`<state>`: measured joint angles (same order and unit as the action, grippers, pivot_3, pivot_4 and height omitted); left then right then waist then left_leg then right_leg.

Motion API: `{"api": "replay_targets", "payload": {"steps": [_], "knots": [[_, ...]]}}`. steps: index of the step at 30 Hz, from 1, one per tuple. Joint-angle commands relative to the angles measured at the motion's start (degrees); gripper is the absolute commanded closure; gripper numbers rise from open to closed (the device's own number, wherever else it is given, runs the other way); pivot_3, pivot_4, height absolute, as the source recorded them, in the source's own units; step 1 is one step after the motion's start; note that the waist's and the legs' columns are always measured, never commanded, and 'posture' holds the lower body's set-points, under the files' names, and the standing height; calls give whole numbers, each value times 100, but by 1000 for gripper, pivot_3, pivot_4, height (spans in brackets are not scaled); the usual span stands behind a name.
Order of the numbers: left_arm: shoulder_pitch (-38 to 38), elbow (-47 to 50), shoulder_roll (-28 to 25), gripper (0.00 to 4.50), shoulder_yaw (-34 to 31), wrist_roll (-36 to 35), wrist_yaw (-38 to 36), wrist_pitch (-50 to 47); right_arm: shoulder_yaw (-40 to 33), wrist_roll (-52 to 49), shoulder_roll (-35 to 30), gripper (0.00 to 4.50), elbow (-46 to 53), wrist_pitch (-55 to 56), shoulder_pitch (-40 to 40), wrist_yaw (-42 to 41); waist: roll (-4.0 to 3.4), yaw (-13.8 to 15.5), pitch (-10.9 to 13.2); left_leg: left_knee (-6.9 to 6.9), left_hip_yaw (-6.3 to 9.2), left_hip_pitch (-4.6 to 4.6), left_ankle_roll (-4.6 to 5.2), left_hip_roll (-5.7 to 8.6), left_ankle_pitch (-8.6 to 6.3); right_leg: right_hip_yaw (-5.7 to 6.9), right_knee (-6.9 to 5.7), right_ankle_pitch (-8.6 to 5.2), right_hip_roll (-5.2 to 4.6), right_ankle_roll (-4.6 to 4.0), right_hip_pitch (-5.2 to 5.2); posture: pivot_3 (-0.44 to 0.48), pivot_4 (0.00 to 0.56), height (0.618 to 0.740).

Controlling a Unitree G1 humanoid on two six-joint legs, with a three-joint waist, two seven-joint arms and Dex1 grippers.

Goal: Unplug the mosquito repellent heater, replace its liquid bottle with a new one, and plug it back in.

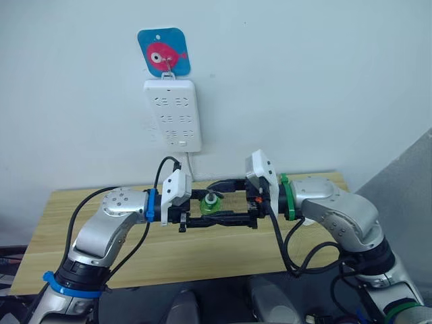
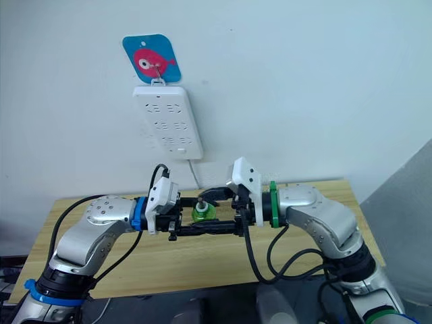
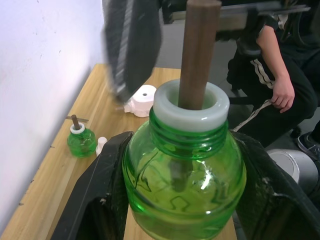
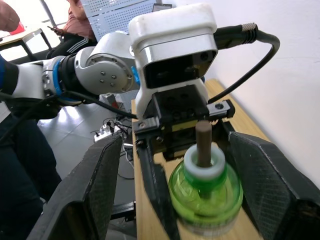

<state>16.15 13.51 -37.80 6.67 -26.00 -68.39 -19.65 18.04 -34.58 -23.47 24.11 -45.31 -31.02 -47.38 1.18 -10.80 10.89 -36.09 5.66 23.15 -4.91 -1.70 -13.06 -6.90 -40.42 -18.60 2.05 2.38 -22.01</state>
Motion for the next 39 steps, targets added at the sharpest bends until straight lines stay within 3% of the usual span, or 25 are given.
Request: {"api": "replay_targets", "payload": {"steps": [1, 4, 7, 13, 25, 32, 39], "knots": [[52, 109, 33, 2207, -37, -94, -41, 71, 43, 107, 136, 972, -1, 193, -181, -17, 1, -22, -2, 0, 0, 0, 0, 0, 0, 0, 0, 0, 0, 0, 0, -191, 110, 740], [51, 94, 63, 2207, -53, -97, -9, 90, 81, 240, 122, 972, -102, 266, -218, -83, 1, -34, -9, 0, 1, 0, 0, 0, 0, 0, -1, 1, 0, 0, 0, -185, 104, 740], [46, 95, 89, 2207, -65, -90, 6, 107, 139, 367, 78, 1503, -169, 341, -241, -133, 2, -33, -10, 0, 7, 1, 0, 0, 0, 5, -2, 4, 0, -7, 0, -183, 101, 740], [46, 91, 149, 2207, -85, -94, 37, 141, 217, 584, 39, 3610, -237, 471, -276, -242, 4, -33, -15, -3, 10, 0, -1, 1, 1, 8, -9, 14, -1, -24, 0, -180, 93, 740], [102, 158, 268, 2207, -244, -451, 144, -194, 44, 735, -25, 3632, -285, 735, -296, -427, 6, -44, -33, -19, 20, -2, -2, 3, 2, 15, -40, 14, -2, -24, 0, -184, 76, 740], [187, 64, 387, 47, -451, -569, 612, -524, -818, 112, 58, 3636, -278, 276, -323, -133, 10, -45, -75, -41, 24, 0, -2, 6, 2, 17, -48, 14, -2, -24, 4, -190, 67, 740], [395, 259, 863, 0, -1064, -1819, 1703, -2036, -2183, -1257, 323, 3637, -293, -767, -221, 718, 15, -46, -130, -73, 47, 7, -1, 6, 2, 36, -59, 15, 0, -24, 18, -188, 57, 740]]}}
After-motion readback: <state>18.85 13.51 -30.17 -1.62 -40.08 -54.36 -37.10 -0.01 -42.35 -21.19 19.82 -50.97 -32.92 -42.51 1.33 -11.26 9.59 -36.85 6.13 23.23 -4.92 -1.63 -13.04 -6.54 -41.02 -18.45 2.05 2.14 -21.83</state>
